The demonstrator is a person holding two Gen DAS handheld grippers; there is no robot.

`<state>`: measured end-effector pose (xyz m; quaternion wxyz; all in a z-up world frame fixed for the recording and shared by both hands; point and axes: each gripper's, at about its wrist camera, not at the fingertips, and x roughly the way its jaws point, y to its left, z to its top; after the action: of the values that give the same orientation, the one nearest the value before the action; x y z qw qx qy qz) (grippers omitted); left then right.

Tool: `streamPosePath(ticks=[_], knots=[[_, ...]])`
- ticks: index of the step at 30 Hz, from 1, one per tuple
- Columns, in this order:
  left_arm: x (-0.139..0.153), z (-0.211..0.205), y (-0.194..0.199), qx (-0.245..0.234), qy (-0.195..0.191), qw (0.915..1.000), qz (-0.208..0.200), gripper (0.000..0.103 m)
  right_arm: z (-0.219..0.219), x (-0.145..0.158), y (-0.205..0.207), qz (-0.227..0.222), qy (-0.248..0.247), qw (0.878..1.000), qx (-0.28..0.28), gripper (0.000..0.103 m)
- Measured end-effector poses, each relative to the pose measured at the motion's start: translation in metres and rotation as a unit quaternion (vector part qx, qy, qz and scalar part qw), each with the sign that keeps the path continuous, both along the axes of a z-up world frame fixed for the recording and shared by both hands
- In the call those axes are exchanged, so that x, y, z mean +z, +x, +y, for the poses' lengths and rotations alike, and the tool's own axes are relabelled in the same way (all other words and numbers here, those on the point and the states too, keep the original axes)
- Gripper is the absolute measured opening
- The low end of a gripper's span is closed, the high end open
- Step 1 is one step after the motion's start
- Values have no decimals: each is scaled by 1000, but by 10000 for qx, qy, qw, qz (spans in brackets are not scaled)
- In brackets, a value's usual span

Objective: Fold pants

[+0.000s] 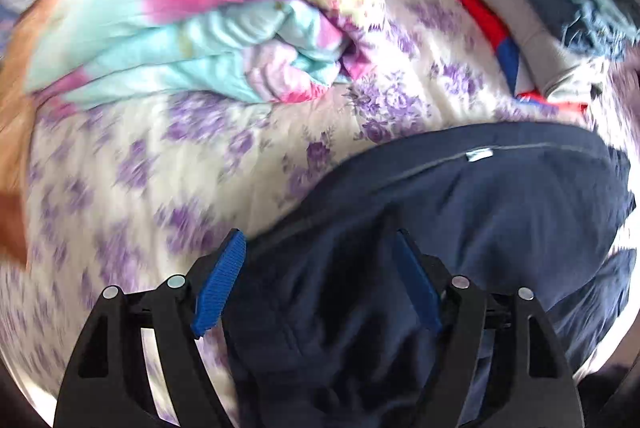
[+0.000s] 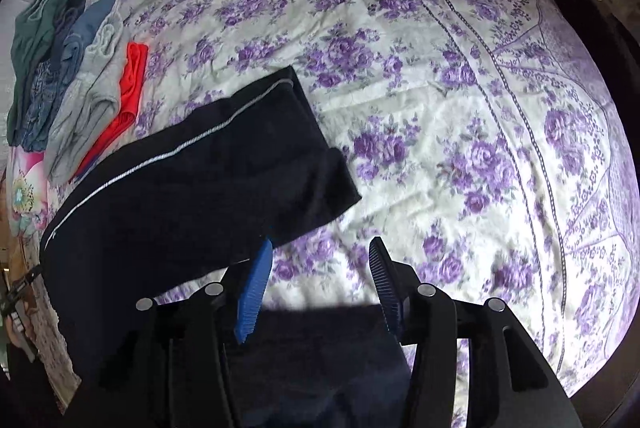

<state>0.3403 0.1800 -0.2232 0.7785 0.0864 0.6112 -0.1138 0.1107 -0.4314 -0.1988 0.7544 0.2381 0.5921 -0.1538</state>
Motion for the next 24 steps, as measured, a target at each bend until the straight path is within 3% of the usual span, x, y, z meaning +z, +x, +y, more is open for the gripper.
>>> streamPosePath(ticks=[2, 3, 4, 6, 9, 11, 12, 17, 22, 23, 24], knots=[[-20, 0, 21, -278, 11, 9994, 204, 71, 13, -2, -1, 122, 3, 9999, 116, 51], [-29, 3, 21, -310, -15, 9992, 262, 49, 21, -4, -3, 153, 24, 9997, 186, 51], [-41, 2, 26, -324, -188, 9983, 440, 40, 27, -7, -2, 171, 66, 9994, 280, 51], [-40, 1, 29, -290, -493, 9978, 344, 16, 36, -7, 3, 178, 122, 9988, 447, 51], [-35, -1, 28, -281, -501, 9983, 123, 16, 35, 1, 33, -113, 48, 9971, 751, 53], [-33, -1, 24, -290, -492, 9984, 38, 16, 24, 10, 59, -376, -79, 9950, 921, 73], [-32, 0, 22, -256, -525, 9983, 34, 16, 17, 12, 71, -449, -148, 9943, 953, 74], [-34, 0, 16, -139, -491, 9987, 52, 16, -22, -10, 133, -79, -93, 9962, 859, 74], [-39, -4, 21, -69, -495, 9987, 100, 17, -36, -53, 155, 663, 27, 9944, 821, 75], [-37, 1, 18, -53, -491, 9987, 108, 17, -36, -60, 155, 643, 226, 9946, 783, 74], [-37, -1, 18, -27, -479, 9988, 112, 17, -35, -59, 155, 497, 294, 9951, 808, 64]])
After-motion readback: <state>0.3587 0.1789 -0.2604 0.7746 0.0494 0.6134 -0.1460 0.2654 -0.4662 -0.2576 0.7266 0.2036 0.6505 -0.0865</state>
